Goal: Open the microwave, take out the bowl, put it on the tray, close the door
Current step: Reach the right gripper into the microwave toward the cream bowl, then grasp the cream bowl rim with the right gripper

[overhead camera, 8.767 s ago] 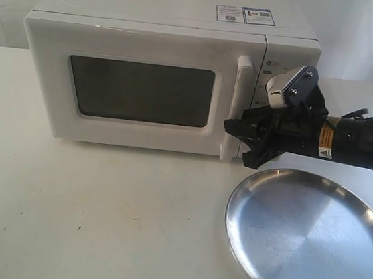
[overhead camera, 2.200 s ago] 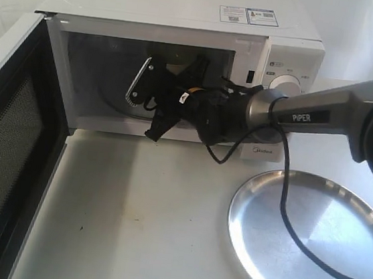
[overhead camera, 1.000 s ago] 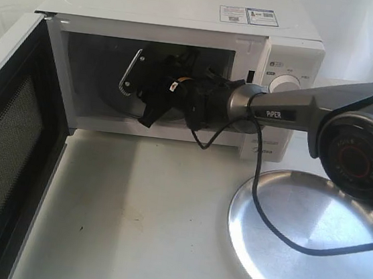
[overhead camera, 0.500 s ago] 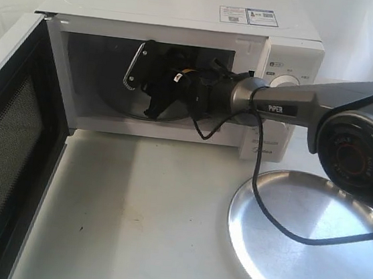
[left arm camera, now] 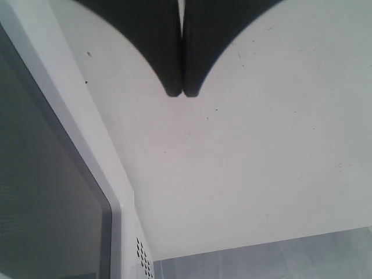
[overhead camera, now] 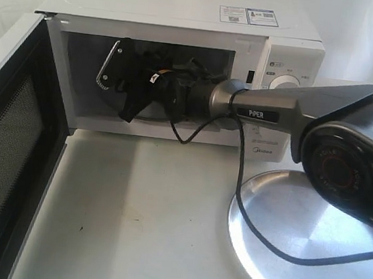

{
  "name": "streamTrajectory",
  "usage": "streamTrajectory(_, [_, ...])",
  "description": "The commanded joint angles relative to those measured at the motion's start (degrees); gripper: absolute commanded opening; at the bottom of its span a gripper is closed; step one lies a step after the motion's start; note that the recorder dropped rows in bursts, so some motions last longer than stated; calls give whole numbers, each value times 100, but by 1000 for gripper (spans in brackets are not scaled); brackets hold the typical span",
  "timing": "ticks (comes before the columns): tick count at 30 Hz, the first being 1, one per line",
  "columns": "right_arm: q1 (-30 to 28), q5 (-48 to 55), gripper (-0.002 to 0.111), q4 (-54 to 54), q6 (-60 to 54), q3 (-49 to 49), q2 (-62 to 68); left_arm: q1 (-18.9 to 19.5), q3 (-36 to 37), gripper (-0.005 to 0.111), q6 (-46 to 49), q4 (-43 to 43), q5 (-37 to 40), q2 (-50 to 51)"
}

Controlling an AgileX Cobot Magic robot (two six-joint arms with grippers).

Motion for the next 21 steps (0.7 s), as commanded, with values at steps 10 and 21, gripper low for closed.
streamTrajectory(10, [429, 359, 38, 135, -101, -8, 13, -5, -6, 0, -38, -22, -7, -12])
streamTrajectory(21, [362, 136, 38, 146, -236, -8, 113, -5, -6, 0, -38, -22, -7, -12])
